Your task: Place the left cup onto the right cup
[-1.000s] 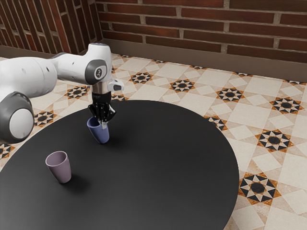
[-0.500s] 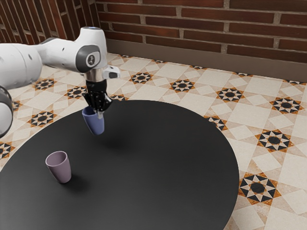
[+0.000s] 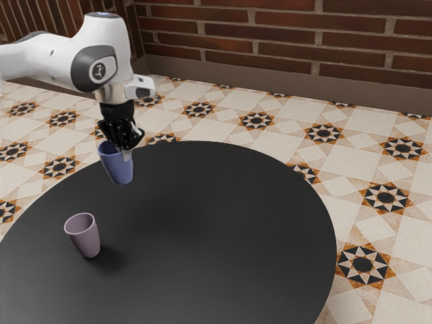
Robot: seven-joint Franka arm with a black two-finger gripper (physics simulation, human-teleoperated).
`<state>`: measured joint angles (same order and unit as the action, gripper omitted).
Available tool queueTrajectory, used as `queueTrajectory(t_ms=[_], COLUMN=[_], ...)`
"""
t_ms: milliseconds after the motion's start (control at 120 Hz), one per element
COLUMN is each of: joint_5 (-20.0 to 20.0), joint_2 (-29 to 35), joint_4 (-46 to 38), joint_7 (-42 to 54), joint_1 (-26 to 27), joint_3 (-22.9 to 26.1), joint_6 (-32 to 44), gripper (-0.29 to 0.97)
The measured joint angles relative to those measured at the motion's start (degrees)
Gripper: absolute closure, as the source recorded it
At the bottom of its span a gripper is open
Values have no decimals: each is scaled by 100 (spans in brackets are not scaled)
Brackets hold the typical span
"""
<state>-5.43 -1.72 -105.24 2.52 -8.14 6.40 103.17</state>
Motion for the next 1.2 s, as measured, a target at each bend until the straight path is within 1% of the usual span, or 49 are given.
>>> queueTrajectory(t_ms=[100, 242, 350, 400, 642, 800, 1200], joint_5=[-2, 5, 50, 86, 269, 408, 633], joint_2=[324, 690, 926, 1014, 1306, 1497, 1746], joint_4=[-290, -603, -757, -822, -1123, -1277, -1541], joint_7=[-80, -180, -246, -272, -373, -418, -478], joint_1=[-489, -958, -1555, -1757, -2171, -2569, -3035], joint_3=[497, 934, 1443, 1594, 1838, 2131, 2388], joint_6=[5, 5, -10, -23, -61, -72, -74], gripper=[79, 79, 79, 79, 79, 79, 79])
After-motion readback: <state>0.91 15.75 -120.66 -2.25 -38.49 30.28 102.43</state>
